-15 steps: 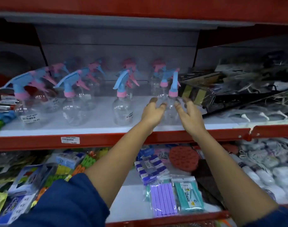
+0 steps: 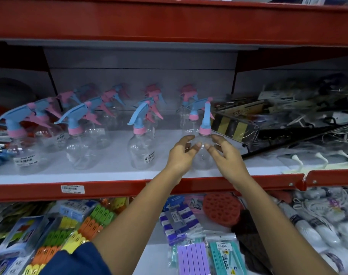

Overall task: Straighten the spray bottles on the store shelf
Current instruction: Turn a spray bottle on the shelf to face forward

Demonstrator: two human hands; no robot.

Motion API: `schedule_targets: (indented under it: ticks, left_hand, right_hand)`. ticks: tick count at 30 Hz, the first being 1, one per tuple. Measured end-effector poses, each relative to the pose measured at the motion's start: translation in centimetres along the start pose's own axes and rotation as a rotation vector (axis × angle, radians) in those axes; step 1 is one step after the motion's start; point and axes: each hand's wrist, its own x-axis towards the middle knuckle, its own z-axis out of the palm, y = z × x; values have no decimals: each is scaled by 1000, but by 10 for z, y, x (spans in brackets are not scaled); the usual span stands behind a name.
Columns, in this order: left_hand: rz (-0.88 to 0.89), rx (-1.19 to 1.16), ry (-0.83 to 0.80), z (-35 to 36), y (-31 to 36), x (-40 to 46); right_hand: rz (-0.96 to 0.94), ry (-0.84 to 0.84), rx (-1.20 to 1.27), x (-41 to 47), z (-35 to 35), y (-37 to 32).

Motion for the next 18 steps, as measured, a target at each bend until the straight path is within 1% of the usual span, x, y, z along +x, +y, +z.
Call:
schedule_targets:
  ticks: [8,11,14,18]
  left_hand:
    - [69,70,12,5,5,-31]
    - [91,87,10,5,7,-38]
    - [100,89,7,6,9,-43]
    - [99,101,-15,8,6,-47]
  right_hand:
    - [-92,-26,-26,-28,-13,3]
    - [-123,-23,-81,-37,-14,2]
    - [-125,-16,-130,-43,-14,2]
    - [-102,-19,-99,-50,-13,-2]
